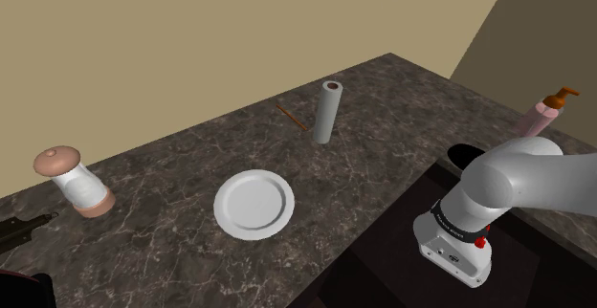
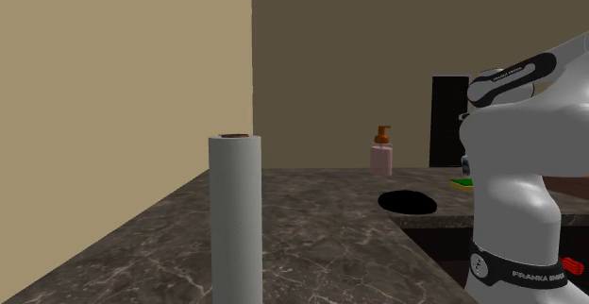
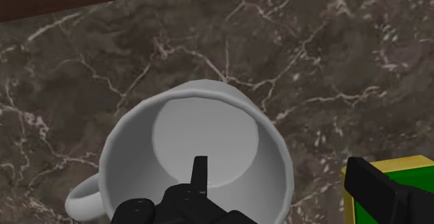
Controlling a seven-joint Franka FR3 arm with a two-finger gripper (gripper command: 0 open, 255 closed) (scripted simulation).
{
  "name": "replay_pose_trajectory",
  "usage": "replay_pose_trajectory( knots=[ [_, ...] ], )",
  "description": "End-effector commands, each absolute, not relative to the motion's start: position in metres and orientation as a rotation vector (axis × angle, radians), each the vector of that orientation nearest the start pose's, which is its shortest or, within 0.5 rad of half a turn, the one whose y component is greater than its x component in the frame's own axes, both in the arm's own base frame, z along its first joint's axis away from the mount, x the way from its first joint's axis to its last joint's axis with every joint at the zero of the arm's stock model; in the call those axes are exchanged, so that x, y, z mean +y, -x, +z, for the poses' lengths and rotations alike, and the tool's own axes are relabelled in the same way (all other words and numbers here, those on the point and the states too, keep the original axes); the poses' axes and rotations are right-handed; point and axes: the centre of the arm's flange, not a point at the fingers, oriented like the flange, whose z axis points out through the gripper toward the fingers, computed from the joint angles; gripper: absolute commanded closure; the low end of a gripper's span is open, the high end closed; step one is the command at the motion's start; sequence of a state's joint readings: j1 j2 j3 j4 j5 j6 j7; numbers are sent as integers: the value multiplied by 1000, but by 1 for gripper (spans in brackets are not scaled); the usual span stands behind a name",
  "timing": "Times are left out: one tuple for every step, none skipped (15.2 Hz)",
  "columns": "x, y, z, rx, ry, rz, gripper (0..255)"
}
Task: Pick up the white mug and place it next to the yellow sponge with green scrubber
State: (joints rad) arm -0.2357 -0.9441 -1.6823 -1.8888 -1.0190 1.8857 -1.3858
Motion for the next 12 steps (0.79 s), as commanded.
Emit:
replay_pose_trajectory(
  knots=[
    [-490,361,361,337,3168,40,0],
    [-489,361,374,337,3168,40,0],
    [-489,360,388,337,3168,40,0],
    [-488,360,398,337,3168,40,0],
    [-488,360,398,337,3168,40,0],
    [-488,360,398,337,3168,40,0],
    [-488,360,398,337,3168,40,0],
    [-488,360,398,337,3168,40,0],
    [-488,360,398,337,3168,40,0],
    [-488,360,398,337,3168,40,0],
    [-488,360,398,337,3168,40,0],
    [-488,360,398,337,3168,40,0]
  ],
)
